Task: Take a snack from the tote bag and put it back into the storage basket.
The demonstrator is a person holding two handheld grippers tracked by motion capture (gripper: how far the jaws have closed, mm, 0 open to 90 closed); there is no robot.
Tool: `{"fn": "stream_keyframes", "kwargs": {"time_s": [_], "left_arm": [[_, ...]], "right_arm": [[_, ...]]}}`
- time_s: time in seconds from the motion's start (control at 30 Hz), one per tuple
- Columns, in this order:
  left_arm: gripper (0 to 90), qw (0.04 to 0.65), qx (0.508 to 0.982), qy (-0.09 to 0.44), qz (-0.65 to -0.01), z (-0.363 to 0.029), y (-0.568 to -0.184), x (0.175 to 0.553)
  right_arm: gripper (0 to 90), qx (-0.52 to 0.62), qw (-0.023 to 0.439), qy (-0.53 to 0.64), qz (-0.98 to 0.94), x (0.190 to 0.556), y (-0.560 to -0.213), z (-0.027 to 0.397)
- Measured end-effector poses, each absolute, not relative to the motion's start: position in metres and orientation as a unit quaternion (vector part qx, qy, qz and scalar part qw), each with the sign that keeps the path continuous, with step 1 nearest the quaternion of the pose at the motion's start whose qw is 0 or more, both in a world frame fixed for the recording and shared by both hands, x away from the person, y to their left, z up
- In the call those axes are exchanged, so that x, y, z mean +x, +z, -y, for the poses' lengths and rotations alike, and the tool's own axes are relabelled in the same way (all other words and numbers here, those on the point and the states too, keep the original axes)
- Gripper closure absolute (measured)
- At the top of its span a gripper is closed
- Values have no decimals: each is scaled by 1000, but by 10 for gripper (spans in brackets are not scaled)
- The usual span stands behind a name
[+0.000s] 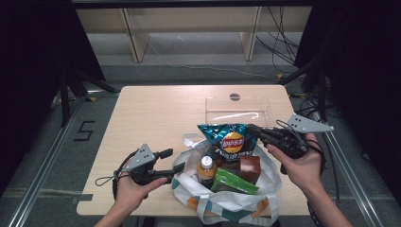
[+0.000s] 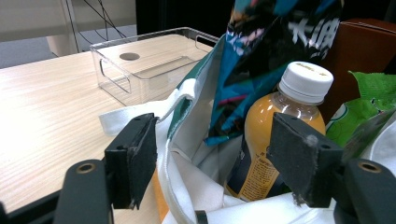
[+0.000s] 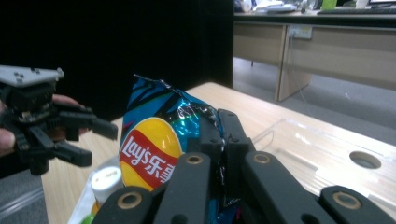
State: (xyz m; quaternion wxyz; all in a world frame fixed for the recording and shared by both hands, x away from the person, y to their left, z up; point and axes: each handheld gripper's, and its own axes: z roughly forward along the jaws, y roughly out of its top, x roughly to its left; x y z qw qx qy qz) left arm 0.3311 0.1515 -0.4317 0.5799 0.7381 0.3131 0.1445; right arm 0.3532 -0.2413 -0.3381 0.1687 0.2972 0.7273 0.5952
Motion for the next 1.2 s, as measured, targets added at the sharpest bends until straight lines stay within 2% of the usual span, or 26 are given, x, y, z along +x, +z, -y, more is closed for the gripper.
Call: {"fn": "stream_keyframes", "kwargs": {"time_s": [0.17,0.2,0.27,0.43,0.8,1.2], "left_arm": [[320,580,735,148,-319,-153,-431,331],[320,579,735,148,-319,-153,-431,331],[320,579,735,148,-320,-153,-431,331],[319,580,735,149,-319,-154,-431,331],[318,583,731,148,-321,-153,-431,331],[319,589,727,146,-322,-153,-431,331]], "right_arm": [[900,293,176,605,-719,355,-331,242],[900,285,194,603,-720,357,-330,244],[900,297,171,607,-717,356,-330,242],[900,308,170,617,-704,357,-327,243],[900,290,201,618,-702,355,-322,240],[900,293,204,629,-691,351,-308,242]]}}
